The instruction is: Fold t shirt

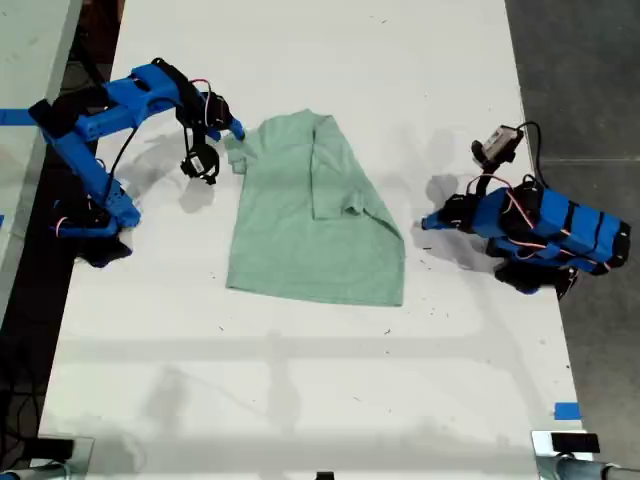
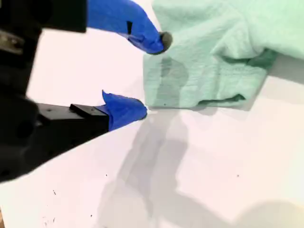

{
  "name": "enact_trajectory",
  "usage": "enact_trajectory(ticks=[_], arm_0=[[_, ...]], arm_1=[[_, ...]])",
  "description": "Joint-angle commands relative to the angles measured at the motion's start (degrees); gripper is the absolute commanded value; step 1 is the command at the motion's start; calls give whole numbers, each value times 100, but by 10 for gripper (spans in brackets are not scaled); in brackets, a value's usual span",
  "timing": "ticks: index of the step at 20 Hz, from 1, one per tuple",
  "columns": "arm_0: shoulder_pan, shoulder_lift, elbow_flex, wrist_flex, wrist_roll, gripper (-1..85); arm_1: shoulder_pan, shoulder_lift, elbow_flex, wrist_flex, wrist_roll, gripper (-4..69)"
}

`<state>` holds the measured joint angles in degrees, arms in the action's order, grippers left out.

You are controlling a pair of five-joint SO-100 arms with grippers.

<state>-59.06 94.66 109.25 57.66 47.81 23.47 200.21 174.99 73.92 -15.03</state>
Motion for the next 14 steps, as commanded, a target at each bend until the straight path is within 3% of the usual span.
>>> enact_trajectory(ticks=[1, 2, 4, 7, 11, 14], arm_0=[[97, -932, -932, 35, 18, 104], [97, -1907, -1687, 633, -141, 0], [35, -3463, -3094, 1811, -316, -1], [396, -2602, -3287, 1881, -545, -1], [1424, -2065, -5432, 2804, -668, -1], [2259, -1872, -5520, 2514, -984, -1]], arm_1=[[26, 70, 290, -114, -123, 9], [26, 70, 290, -114, -123, 9], [26, 70, 290, -114, -123, 9], [18, 70, 290, -105, -123, 9], [9, 70, 290, -105, -114, 9], [9, 70, 290, -105, -114, 9]])
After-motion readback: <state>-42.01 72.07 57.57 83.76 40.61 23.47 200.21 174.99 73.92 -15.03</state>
